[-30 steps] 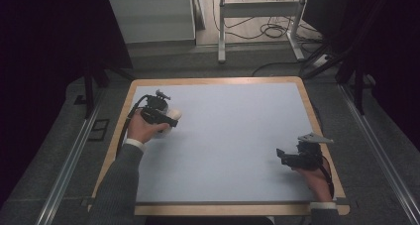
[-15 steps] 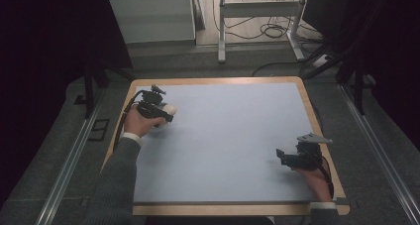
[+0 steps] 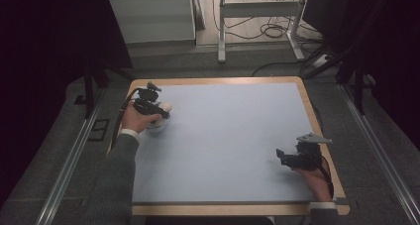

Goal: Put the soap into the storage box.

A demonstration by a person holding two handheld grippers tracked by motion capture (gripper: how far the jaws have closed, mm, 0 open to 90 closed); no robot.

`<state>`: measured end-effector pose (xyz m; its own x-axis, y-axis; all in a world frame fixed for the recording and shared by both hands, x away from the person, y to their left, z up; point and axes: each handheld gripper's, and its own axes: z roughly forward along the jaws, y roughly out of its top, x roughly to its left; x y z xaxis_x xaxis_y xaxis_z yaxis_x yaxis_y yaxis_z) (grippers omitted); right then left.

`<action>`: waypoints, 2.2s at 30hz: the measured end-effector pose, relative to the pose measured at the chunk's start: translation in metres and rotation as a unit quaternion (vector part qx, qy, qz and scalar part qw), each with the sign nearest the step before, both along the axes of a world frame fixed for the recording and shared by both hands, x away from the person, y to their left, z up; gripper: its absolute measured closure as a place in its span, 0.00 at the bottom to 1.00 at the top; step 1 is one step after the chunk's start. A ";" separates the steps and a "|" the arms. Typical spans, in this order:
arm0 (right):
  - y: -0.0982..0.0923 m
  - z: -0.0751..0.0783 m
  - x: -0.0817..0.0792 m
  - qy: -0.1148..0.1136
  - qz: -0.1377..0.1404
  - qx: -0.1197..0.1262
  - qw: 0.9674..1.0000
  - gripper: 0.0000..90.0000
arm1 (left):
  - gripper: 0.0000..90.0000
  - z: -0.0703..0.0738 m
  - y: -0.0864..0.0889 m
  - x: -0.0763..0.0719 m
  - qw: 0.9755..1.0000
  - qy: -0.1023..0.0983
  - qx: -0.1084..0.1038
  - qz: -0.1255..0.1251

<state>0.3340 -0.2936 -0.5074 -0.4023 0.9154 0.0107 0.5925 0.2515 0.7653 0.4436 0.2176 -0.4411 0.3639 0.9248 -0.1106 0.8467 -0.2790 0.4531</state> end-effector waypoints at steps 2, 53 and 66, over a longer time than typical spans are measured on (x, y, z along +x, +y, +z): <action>0.000 0.000 0.000 0.000 0.002 -0.001 1.000 0.08 | 0.55 -0.002 0.002 0.003 1.000 0.006 -0.003 0.007; -0.002 0.002 -0.002 -0.006 -0.006 -0.002 1.000 0.08 | 0.36 0.007 -0.014 -0.024 0.998 -0.051 -0.032 -0.025; 0.001 0.002 -0.003 -0.011 -0.003 -0.003 1.000 0.09 | 0.32 -0.022 -0.021 -0.079 0.992 -0.091 -0.060 -0.071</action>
